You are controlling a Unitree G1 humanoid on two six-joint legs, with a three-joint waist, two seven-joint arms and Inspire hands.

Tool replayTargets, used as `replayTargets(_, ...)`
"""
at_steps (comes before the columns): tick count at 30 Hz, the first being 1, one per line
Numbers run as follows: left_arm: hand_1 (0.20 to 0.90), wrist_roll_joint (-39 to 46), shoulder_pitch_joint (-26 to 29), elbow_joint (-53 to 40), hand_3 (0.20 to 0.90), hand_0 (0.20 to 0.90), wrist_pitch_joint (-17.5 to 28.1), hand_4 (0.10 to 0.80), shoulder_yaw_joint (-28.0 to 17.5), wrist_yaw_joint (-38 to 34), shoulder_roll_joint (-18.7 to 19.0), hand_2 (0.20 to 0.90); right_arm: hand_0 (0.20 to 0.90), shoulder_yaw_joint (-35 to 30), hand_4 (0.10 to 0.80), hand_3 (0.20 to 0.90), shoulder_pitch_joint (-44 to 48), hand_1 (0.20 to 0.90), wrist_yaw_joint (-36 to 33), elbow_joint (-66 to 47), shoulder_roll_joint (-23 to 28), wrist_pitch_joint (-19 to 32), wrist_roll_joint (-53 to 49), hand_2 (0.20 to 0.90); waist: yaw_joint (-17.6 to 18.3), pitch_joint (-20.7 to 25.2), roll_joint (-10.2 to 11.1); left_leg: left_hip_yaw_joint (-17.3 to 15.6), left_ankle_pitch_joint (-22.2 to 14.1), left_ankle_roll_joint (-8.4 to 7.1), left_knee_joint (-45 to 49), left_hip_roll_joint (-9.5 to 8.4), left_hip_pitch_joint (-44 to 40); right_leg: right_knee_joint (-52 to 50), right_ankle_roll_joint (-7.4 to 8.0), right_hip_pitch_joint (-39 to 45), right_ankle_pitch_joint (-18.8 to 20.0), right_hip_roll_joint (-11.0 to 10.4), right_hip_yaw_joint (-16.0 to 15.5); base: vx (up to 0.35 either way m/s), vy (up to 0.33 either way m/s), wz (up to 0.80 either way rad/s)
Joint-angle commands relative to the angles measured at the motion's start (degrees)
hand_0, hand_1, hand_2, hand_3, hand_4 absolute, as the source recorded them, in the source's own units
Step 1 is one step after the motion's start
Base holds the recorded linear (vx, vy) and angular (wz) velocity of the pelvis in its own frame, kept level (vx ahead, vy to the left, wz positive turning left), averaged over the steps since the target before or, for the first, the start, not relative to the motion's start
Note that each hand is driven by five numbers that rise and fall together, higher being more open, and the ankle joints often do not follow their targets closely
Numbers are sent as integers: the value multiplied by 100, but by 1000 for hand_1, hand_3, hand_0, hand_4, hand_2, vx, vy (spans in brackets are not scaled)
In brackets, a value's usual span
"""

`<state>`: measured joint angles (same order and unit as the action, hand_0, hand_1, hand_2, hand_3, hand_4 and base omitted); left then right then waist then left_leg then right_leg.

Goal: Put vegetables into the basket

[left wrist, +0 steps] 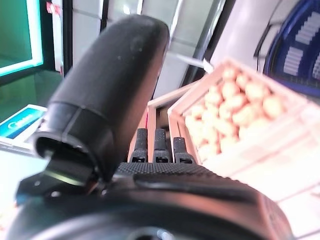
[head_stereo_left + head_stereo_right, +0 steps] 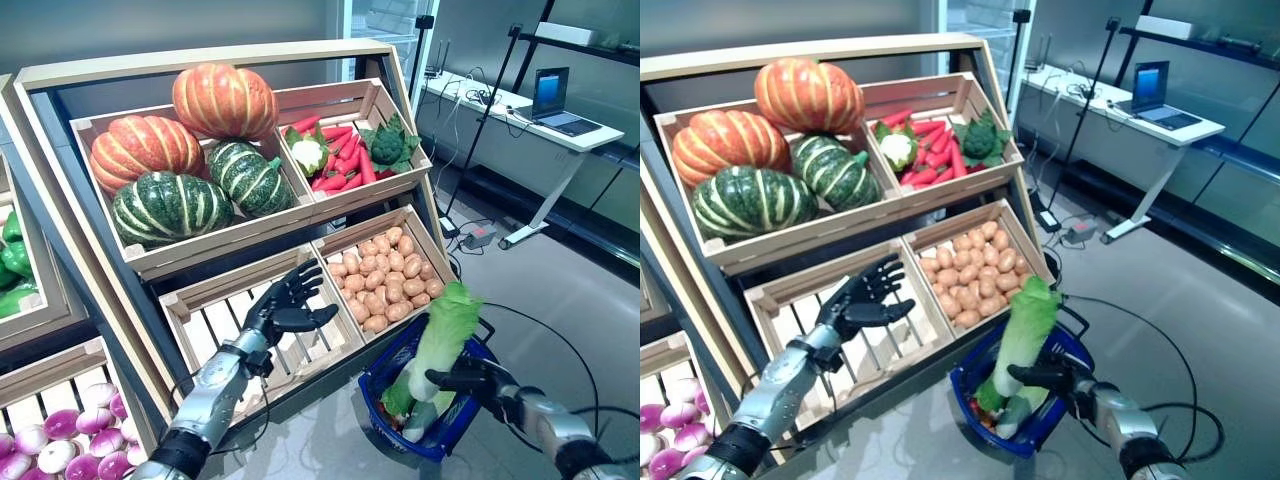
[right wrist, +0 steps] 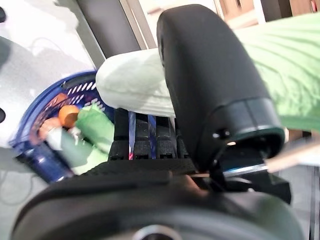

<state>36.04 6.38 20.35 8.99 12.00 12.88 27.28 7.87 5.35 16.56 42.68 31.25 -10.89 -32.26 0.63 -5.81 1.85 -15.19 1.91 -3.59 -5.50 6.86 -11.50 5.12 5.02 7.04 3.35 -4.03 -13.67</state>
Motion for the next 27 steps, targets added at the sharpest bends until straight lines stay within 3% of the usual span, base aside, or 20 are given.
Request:
replayTargets(1,900,29,389,-15,900,900,707,800,-281,171,243,900,300,-439,400,300,534,300,81,-91,338,842,-495,300,38,93,86,-77,-477,211,50,-257,-19,-12,27,195,-106,-57,59,9,-21,-20)
replayTargets(8,900,387,128,-109,900,900,601,800,-547,151,-186,900,300,-919,400,300,673,300,-164,442,174,657,-1273,300,-24,-55,138,-200,-504,239,217,-231,-17,-146,-29,197,-163,-67,18,-21,-31,-6)
replayTargets(11,900,375,415,-361,900,900,761,800,-248,349,-260,900,300,-1079,400,300,976,300,-373,760,-85,822,-1946,300,-136,-572,177,5,-1092,324,1858,17,833,-1662,-129,-537,-712,-267,-90,-272,-81,-7)
replayTargets(14,900,412,611,-506,900,900,802,800,-32,377,-217,900,300,-1105,400,300,1100,300,-445,872,-190,943,-2238,300,-167,-825,186,23,-1460,377,2664,154,1270,-2323,-178,-859,-977,-392,-185,-194,-68,-5)
replayTargets(15,900,634,785,-564,900,900,791,800,156,312,-194,900,300,-1092,400,300,1288,300,-417,1052,-229,981,-2276,300,-187,-999,170,46,-1764,428,3307,248,1617,-2930,-237,-1129,-1231,-534,-222,-259,-74,-5)
replayTargets(18,900,1211,1011,-619,900,900,776,800,357,335,-249,900,300,-959,400,300,1690,300,-435,1348,-164,1010,-2162,300,-212,-1295,96,275,-2192,503,4340,350,2306,-3996,-401,-1705,-1645,-795,-234,-221,-14,9)
replayTargets(22,900,1393,1109,-688,900,900,870,800,593,328,-336,900,300,-911,400,300,2115,300,-568,1597,-2,1039,-2147,300,-225,-1597,-25,441,-2582,572,5270,386,2952,-4895,-477,-2324,-1929,-1045,-197,-140,-13,19)
replayTargets(27,900,1359,1318,-589,900,900,1025,800,1031,183,-328,900,300,-819,400,300,2988,300,-803,2104,476,690,-1939,300,-221,-1966,-222,512,-2924,599,6313,280,3741,-5890,-487,-3220,-2180,-1318,-76,-113,-7,6)
